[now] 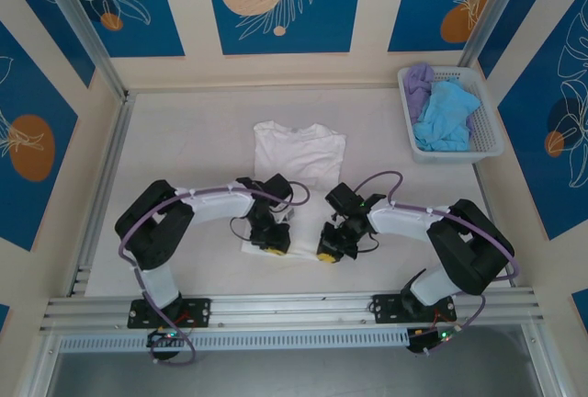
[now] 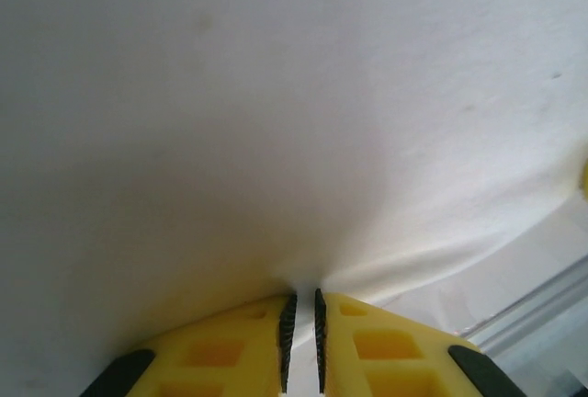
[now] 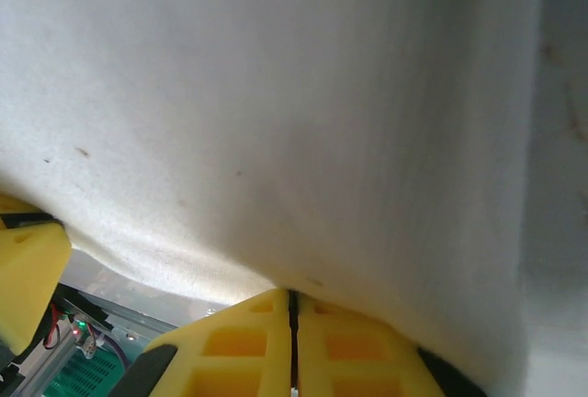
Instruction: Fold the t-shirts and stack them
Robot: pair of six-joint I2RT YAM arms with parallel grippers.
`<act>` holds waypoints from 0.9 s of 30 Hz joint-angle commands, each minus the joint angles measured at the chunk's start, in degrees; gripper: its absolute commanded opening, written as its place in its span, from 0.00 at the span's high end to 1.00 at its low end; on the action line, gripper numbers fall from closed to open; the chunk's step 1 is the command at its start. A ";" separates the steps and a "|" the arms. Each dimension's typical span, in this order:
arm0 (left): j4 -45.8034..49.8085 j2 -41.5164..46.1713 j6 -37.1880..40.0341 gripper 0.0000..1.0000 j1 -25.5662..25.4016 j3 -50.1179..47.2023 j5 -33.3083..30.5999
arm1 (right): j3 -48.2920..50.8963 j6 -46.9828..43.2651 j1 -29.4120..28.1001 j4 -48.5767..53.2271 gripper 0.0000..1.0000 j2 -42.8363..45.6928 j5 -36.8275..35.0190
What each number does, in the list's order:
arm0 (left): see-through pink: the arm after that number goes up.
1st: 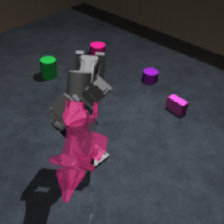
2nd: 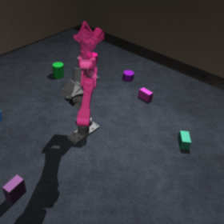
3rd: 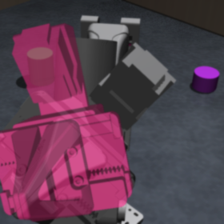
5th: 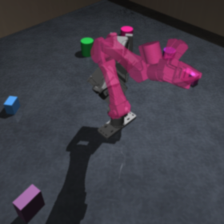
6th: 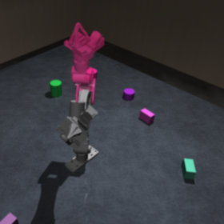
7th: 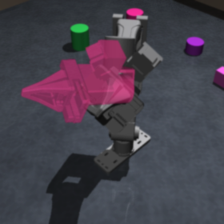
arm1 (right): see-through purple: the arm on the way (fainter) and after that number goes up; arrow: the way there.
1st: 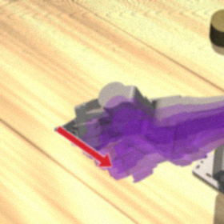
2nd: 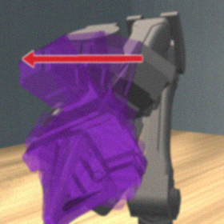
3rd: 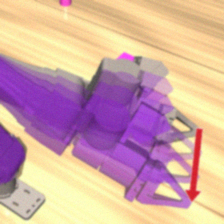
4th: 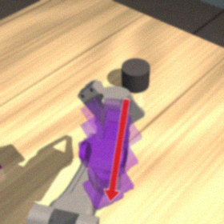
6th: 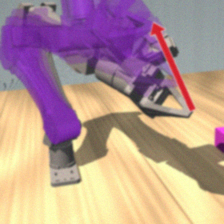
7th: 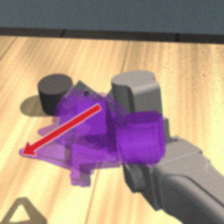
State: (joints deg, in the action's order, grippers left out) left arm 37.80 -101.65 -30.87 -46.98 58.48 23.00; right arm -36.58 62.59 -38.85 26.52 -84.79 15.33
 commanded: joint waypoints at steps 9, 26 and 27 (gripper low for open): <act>7.19 9.09 0.63 0.74 5.91 -9.78 -14.56 | 4.56 0.43 1.18 7.32 0.83 0.24 -7.03; 8.86 15.48 -2.65 0.64 17.80 -15.41 -13.72 | 5.22 1.88 2.05 13.39 0.55 6.02 -10.51; 8.99 15.83 -2.70 0.64 18.08 -15.35 -13.52 | 5.36 1.93 2.31 13.99 0.55 6.56 -10.79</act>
State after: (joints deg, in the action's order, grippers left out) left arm 41.67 -87.18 -32.64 -30.65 44.69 13.82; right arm -33.95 63.70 -37.39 30.13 -78.39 11.42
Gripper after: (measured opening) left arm 0.362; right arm 0.450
